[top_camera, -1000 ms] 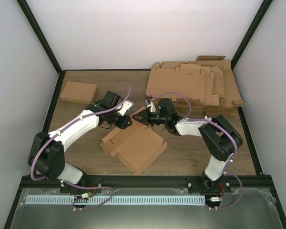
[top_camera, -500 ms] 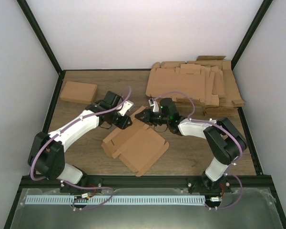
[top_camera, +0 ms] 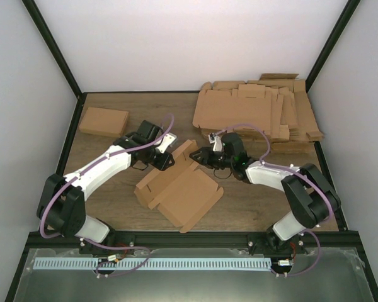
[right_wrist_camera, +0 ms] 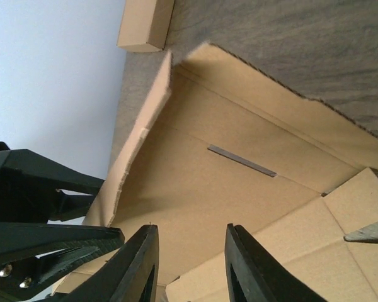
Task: Fold the paper box
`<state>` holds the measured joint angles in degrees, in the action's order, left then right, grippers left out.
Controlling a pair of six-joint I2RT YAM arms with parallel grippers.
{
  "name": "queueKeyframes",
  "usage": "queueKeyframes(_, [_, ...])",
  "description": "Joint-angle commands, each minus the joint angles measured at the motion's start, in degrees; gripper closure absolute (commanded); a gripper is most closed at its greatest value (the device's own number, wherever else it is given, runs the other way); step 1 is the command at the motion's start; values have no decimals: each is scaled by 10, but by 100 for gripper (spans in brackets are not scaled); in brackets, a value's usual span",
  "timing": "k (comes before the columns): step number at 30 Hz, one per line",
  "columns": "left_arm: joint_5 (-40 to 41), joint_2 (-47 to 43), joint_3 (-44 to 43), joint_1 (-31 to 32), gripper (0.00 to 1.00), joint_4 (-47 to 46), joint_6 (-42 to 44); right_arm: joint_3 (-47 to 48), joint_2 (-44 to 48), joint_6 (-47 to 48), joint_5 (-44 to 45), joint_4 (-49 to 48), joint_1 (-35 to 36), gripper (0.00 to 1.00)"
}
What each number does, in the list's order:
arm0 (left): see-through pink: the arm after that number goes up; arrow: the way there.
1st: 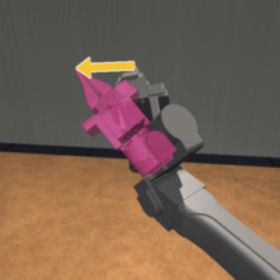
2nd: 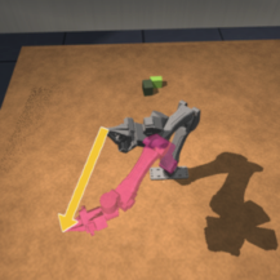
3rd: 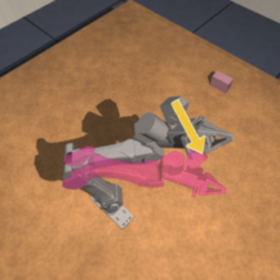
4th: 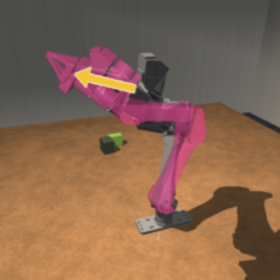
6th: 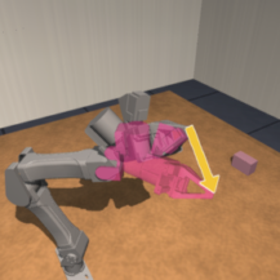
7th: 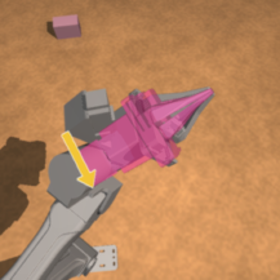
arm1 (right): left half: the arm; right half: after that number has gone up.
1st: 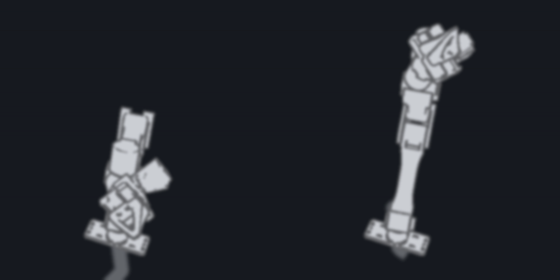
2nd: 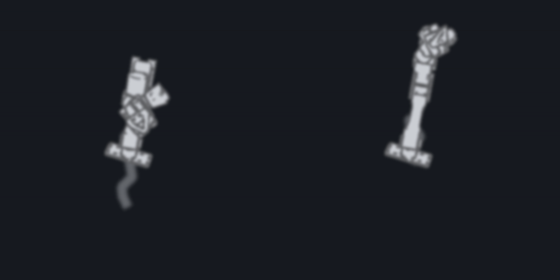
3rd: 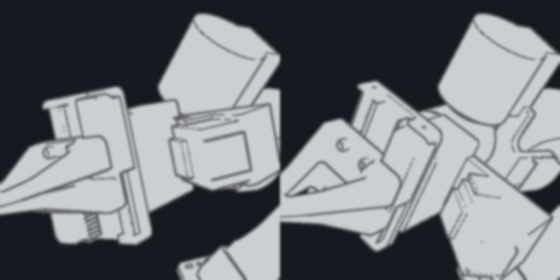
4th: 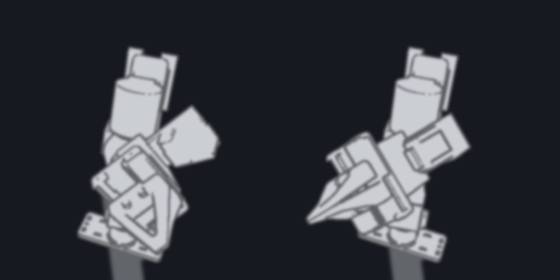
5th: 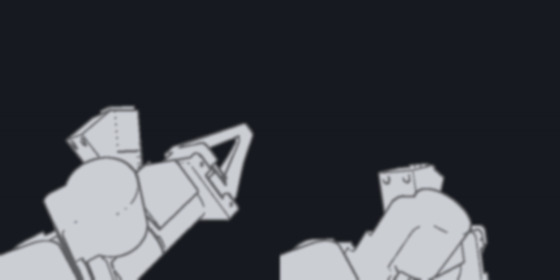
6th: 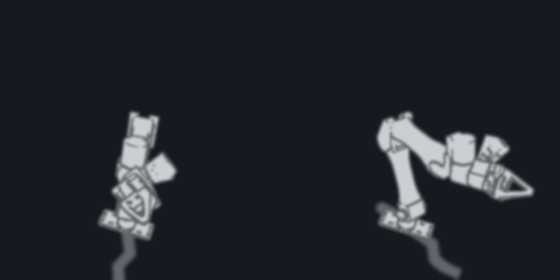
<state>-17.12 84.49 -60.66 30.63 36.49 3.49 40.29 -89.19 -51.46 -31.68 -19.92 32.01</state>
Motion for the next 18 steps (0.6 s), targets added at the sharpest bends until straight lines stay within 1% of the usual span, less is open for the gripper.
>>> queueKeyframes(1, [3, 2, 6, 3, 68, -5, 3, -4, 36, 37, 28, 21, -11, 68])
queueKeyframes(3, [3, 2, 7, 3, 68, -5, 3, -11, 48, 45, 34, 28, -16, 67])
queueKeyframes(4, [3, 2, 7, 3, 68, -5, 3, -15, 53, 47, 37, 30, -19, 63])
queueKeyframes(5, [3, 2, 8, 4, 68, -5, 3, -19, 60, 50, 40, 32, -22, 62])
queueKeyframes(8, [3, 1, 8, 4, 68, -6, 3, -27, 81, 62, 52, 44, -28, 61])
queueKeyframes(9, [3, 1, 9, 4, 68, -6, 3, -28, 88, 67, 59, 49, -29, 57])
queueKeyframes(10, [3, 1, 9, 4, 68, -6, 3, -28, 96, 72, 66, 55, -30, 56])
queueKeyframes(18, [2, 1, 9, 5, 68, -5, 3, -22, 140, 112, 115, 95, -32, 55])
